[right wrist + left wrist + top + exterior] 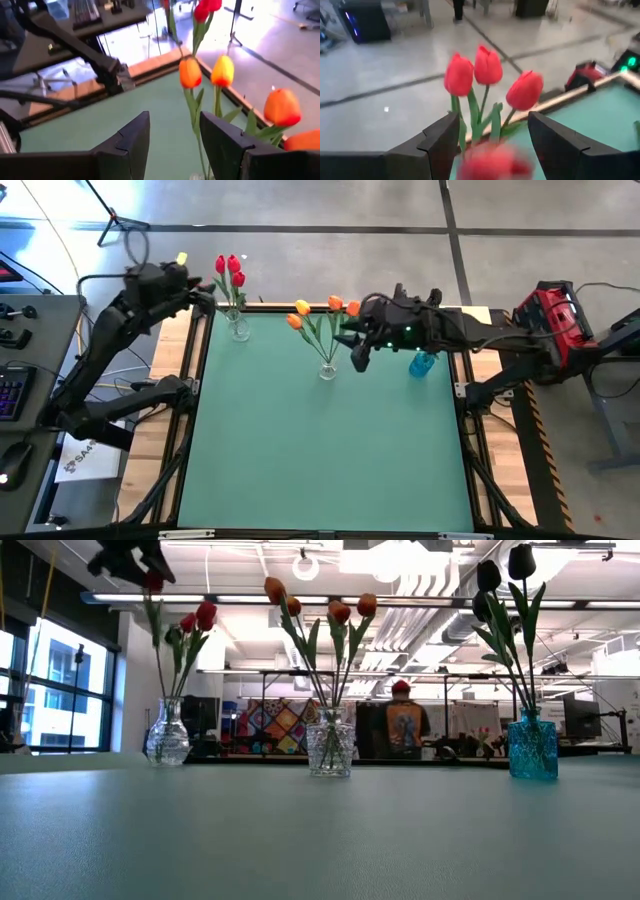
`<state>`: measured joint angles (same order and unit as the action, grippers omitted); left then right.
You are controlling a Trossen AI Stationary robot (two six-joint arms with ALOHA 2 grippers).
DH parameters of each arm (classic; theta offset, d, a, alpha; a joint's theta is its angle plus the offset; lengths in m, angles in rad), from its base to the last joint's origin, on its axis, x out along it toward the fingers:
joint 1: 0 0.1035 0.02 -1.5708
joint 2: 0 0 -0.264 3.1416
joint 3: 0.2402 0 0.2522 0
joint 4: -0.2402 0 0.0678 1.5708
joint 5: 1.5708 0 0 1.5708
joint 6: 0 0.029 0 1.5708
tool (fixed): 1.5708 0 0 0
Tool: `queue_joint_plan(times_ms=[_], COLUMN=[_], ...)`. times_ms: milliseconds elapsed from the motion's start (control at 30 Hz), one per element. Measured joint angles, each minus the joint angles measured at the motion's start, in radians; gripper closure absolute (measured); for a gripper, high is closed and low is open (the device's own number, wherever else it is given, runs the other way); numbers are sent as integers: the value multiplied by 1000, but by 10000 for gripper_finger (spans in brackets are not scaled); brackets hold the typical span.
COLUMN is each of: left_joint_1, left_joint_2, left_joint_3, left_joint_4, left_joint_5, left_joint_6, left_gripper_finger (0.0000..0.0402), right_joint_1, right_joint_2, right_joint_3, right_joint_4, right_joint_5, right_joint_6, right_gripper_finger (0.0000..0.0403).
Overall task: Sort flowers into vase by color
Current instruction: Put the pink tulip into the top left transparent vase, then return to Home Position
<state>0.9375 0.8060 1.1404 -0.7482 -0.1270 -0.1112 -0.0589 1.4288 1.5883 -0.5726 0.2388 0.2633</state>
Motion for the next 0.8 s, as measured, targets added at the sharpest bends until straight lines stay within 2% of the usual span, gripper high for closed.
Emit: queue_joint_plan(times_ms=[167,367,667,800], left_joint_1=[-1,7,-10,-42], left_joint_2=[76,140,48,-14], left_joint_3=[-3,6,228,238], left_joint_4=[-15,-22,-31,-45], left_joint_5=[13,63,102,188], left_joint_6=[-15,-40,14,-8], left_gripper_finger=[176,157,147,154], right_joint_1=[-1,2,22,21], right_joint_2=[-4,35,-31,-76], right_joint_3=[0,0,0,0], right_joint_4=[-4,-2,-10,-14], right_joint_5=[0,-57,-3,27], right_joint_6=[23,51,26,-1], right_gripper_finger=[243,243,243,250])
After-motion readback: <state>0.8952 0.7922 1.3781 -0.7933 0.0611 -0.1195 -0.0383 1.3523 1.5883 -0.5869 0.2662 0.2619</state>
